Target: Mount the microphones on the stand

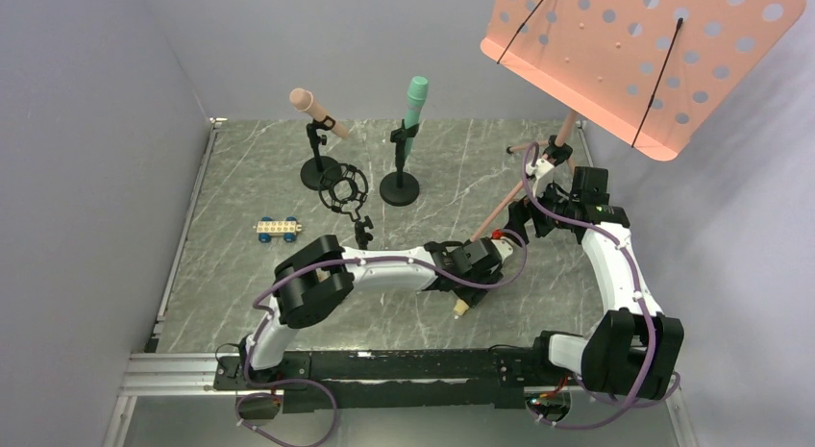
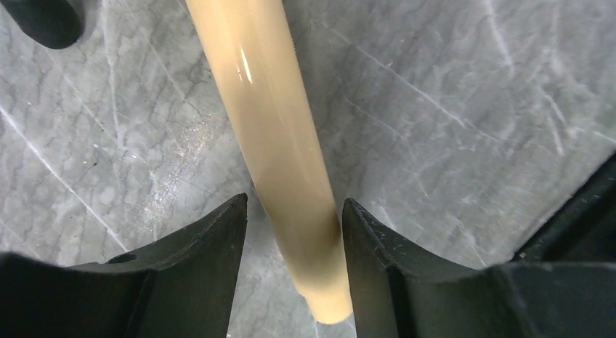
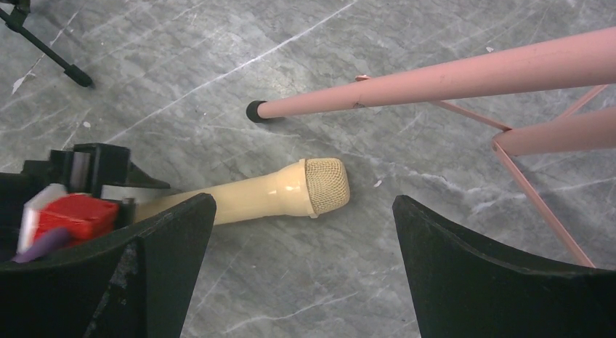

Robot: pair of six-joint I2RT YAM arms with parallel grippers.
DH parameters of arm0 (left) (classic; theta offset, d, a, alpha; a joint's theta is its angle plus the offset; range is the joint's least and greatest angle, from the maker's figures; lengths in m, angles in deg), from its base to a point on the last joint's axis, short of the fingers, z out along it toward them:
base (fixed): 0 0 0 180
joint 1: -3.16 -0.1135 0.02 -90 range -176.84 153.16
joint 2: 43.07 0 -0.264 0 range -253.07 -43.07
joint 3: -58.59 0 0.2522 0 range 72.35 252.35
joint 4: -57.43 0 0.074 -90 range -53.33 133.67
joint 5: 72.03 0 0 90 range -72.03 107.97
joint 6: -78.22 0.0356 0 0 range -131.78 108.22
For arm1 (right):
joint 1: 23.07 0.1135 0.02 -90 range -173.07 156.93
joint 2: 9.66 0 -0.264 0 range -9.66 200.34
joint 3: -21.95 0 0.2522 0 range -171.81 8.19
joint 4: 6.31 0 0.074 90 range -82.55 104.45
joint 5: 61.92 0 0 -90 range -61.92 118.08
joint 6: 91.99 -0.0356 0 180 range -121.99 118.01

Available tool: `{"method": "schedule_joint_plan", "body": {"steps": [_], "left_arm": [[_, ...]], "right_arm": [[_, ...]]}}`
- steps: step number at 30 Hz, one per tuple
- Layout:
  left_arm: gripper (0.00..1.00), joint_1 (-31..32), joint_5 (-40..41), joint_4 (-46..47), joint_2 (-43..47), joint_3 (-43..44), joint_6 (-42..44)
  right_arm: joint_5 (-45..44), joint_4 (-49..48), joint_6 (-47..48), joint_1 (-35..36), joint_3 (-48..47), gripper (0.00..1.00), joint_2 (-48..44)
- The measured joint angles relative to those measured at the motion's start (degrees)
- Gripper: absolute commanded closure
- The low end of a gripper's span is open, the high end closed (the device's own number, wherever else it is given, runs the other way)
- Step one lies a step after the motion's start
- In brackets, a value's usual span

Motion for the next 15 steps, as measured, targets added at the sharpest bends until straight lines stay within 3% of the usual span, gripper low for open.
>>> {"method": "schedule_joint_plan", "body": {"steps": [6,8,11,15], "left_arm": [[0.47,0.5,2.7,-3.6,-3.3,3.0,0.0],[0.56,0.5,3.5,-4.5,-3.8,3.9,0.0],[0.78,0.8,5.3,-6.1,-5.0,5.7,-0.5],[0.93,1.6,8.3,-7.5,-5.4,6.8,-0.3]], "right_arm": [[0.0,0.0,0.0,0.0,0.0,0.01,0.0],[0.0,0.0,0.0,0.0,0.0,0.01,0.0],[0.0,0.0,0.0,0.0,0.0,0.01,0.0],[0.0,0.0,0.2,-0.2,-0.1,0.01,0.0]]}}
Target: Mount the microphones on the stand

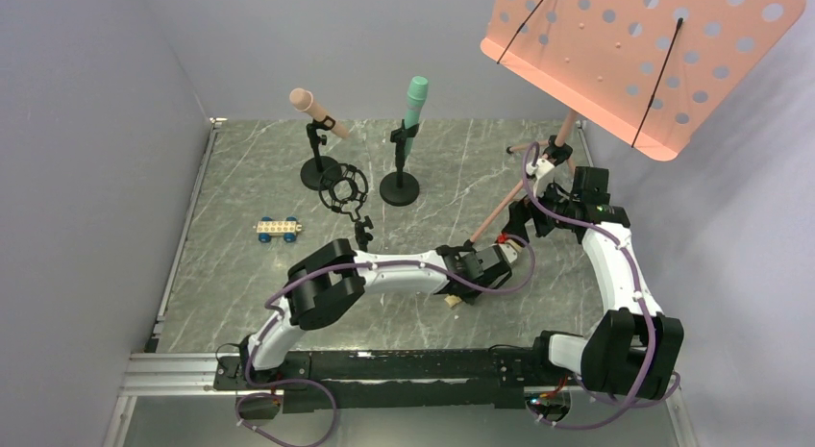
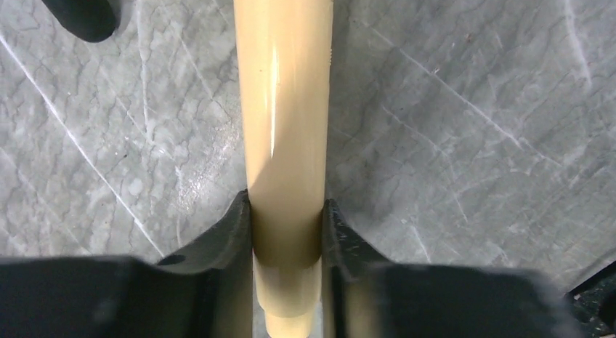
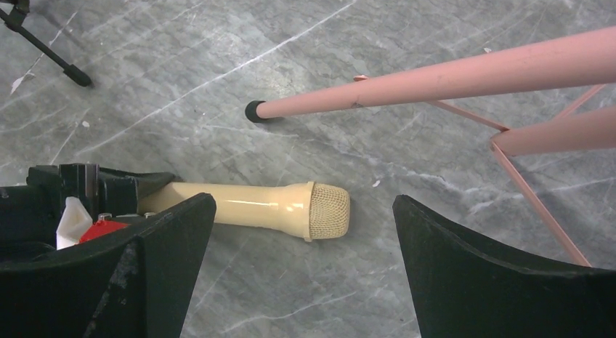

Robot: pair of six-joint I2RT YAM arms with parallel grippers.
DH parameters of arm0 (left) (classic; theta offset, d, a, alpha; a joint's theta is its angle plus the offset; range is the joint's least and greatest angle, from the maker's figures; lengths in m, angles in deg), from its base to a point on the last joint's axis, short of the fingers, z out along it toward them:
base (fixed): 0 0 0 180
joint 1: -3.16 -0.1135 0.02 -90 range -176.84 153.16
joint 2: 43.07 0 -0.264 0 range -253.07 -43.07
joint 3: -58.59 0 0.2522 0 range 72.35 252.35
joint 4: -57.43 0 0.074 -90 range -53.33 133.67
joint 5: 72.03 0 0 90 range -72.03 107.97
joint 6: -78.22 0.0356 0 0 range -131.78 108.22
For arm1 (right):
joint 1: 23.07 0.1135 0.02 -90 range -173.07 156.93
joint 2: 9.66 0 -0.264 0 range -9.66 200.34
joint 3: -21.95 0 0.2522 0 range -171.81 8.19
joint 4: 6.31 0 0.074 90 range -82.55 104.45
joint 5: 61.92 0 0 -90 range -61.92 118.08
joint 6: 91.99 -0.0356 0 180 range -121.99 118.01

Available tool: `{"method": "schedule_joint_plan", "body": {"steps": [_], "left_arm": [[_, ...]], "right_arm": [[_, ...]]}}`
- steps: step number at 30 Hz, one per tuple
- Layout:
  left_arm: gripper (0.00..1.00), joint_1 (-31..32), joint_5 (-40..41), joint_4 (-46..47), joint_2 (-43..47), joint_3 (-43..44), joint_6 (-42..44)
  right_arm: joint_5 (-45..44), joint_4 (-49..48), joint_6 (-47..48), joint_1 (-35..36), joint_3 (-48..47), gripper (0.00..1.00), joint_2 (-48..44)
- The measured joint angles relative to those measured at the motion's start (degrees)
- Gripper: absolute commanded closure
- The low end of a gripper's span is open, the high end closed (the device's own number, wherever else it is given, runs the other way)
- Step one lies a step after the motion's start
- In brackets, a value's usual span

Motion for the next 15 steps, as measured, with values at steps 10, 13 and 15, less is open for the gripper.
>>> {"method": "schedule_joint_plan", "body": {"steps": [10,13,15], "left_arm": [[1.0,2.3,1.4,0.4,13.4,-16.0,5.0],[1.0,2.6,-0.9,1.3,21.5,-22.8,7.9],[1.0,2.7,-2.6,2.1,26.9,-26.8,10.1]], "right_arm": [[2.1,1.2,2.6,0.0,-0.2,0.0,0.0],[3.8,2.0,4.5,0.0,-0.2,0.0,-1.0],[5.2,2.6,6.0,0.1,-0.2,0.0,-1.7]]}}
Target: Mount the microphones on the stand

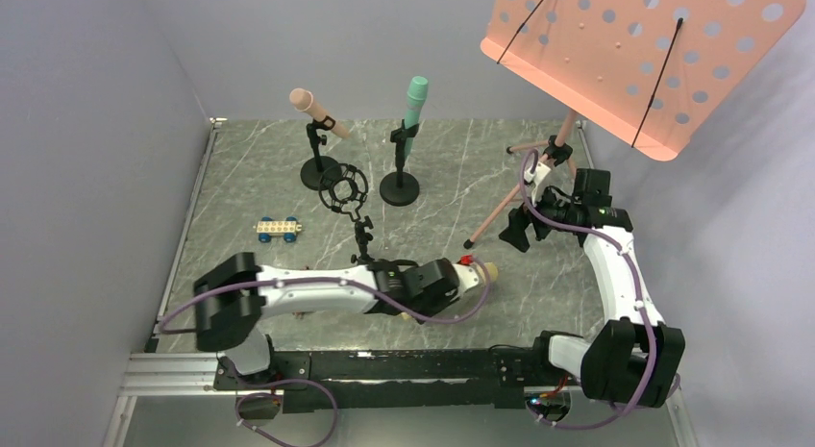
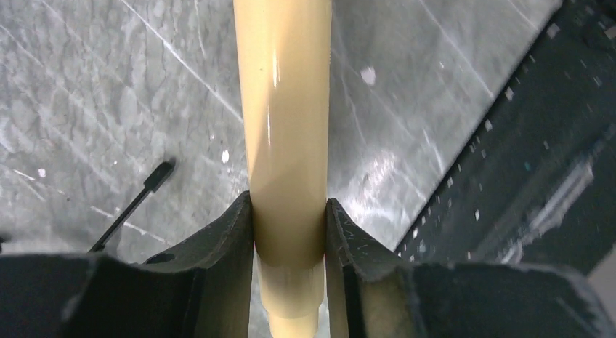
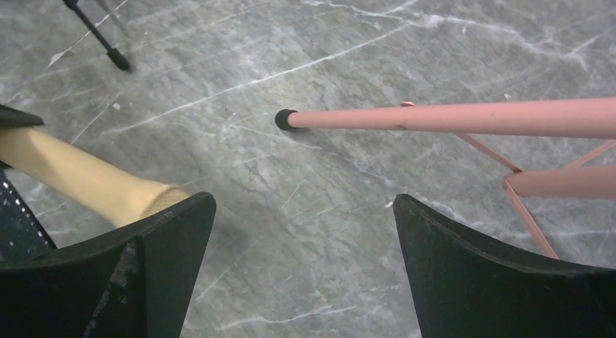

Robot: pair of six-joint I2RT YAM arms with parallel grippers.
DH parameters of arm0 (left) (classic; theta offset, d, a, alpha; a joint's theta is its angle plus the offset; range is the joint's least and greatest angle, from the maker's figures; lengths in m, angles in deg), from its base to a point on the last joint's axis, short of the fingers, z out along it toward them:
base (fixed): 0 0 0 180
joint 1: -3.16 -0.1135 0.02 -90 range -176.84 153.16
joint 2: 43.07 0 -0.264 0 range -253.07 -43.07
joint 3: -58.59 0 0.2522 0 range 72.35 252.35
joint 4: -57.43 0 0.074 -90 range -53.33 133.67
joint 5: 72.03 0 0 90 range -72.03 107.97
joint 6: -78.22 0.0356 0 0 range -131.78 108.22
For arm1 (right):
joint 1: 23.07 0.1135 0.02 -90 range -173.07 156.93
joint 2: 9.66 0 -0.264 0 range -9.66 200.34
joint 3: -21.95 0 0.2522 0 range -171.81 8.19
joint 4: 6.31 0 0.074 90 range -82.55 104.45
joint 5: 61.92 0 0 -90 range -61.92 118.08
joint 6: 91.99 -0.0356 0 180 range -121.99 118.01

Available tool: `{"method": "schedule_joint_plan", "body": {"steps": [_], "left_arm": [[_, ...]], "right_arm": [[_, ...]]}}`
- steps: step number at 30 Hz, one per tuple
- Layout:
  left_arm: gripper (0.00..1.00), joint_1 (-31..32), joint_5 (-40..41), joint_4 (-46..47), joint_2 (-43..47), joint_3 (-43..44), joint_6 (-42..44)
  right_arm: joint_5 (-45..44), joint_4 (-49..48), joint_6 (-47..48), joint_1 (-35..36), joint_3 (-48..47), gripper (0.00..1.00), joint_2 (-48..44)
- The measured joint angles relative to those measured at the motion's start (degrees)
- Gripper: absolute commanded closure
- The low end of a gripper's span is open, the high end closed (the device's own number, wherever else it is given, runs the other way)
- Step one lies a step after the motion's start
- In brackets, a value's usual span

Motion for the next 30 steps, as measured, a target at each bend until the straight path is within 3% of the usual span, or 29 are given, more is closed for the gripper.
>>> {"method": "schedule_joint_plan", "body": {"steps": [8,12,20,25,30], "left_arm": [[1.0,0.0,-6.9,1.0,15.1,-11.4,10.2],[1.0,0.0,-8.9,0.4,21.2,-17.3,15.9],[1.0,0.0,-8.1,-0.5,34.8,-21.8,22.9],[1.0,-0.9,-8.0,-0.8,36.3,-22.0,23.8],[1.0,-3.8,-8.1,-0.9,36.2,-22.0,23.8]], "right_arm": [[9.3,7.8,12.0,0.0,0.0,0.0,-0.7],[17.5,15.9,23.6,1.0,0.0,0.0,-1.1],[26.8,30.1,42.0,14.2,-0.2,0.0,-0.5],[28.1,40.1,51.2,17.8,-5.3,0.0,4.2],[27.9,44.0,53.2,23.0,-7.4,0.0,5.0]]}}
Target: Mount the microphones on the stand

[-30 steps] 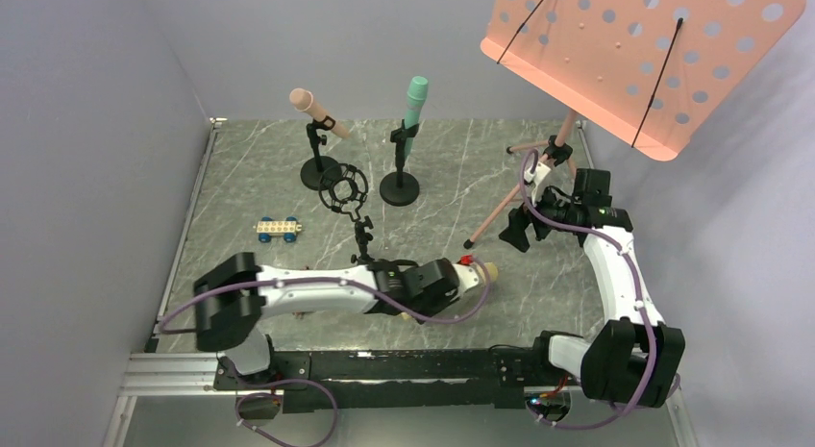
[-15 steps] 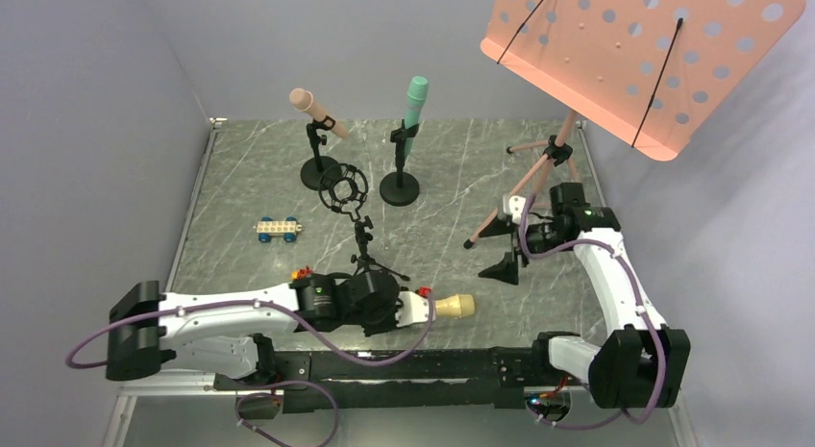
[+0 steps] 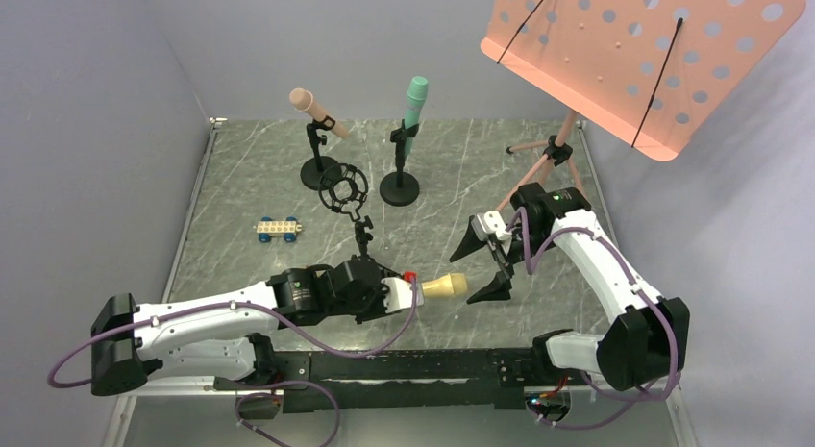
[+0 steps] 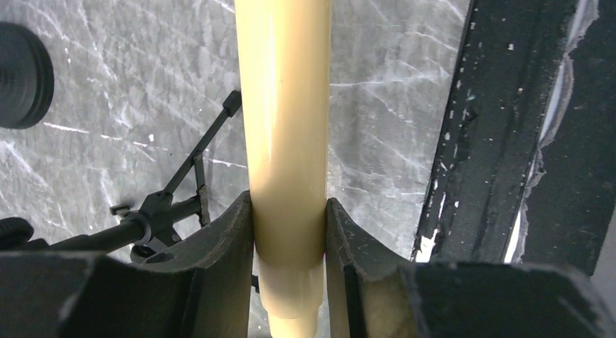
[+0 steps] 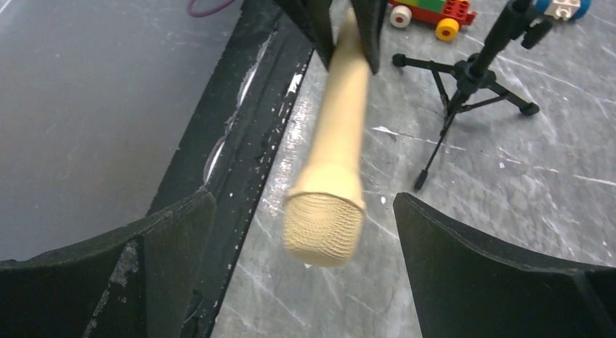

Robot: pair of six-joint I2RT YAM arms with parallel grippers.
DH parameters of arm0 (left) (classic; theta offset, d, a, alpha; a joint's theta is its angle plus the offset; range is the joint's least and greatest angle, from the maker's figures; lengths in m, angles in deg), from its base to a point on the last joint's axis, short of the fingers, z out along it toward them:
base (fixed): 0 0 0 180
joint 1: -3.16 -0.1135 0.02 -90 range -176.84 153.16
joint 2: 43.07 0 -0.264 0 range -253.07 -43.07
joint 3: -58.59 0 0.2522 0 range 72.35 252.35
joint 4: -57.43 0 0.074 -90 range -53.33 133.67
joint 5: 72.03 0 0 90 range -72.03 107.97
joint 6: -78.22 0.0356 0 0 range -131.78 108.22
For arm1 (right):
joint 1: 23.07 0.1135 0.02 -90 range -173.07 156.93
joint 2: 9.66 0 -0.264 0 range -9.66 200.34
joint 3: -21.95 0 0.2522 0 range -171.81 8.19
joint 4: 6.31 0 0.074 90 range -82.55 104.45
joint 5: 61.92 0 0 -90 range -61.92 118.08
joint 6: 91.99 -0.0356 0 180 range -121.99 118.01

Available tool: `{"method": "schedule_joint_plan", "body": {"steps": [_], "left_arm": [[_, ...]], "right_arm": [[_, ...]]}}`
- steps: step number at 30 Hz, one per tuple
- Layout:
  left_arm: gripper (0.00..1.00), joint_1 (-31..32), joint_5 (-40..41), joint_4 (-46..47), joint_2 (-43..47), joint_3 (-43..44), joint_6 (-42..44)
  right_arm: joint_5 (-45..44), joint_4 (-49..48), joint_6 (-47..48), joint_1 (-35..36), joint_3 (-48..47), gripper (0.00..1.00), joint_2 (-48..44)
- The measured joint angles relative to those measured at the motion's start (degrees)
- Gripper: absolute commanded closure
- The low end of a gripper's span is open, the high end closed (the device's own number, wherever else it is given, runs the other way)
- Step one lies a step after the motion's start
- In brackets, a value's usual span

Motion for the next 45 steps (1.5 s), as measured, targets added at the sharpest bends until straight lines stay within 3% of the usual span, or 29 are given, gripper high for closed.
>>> {"method": "schedule_joint_plan", "body": {"steps": [5,14,22,31,39,45], "left_arm": [[1.0,-2.1,-0.5,0.0,0.2,0.0,0.0],[1.0,-2.7,-4.1,2.0,2.4,0.0,-0.7],[1.0,-4.1,-5.0,4.1,2.4,0.0,-2.9],[1.0,-5.5,-5.6,4.8,2.4,0.0,-4.1],[1.0,-5.5,-6.5,5.3,2.4,0.0,-4.3],[1.0,-5.6,-7.7,5.5,2.5,0.0,-4.3]], "right_arm": [[-0.9,-0.5,-3.1,1.6,-1.0,0.0,-0.9],[-3.4,-15.8,-19.5,2.6,1.0,0.01,-2.9],[-3.4,-17.2,-20.5,5.1,2.3,0.05,-2.4],[-3.3,-17.1,-20.5,6.1,2.7,0.17,-1.8],[-3.1,-17.2,-20.9,6.9,2.7,0.32,-0.5],[-2.8,-18.0,-21.9,7.0,2.6,0.69,-0.5]]}}
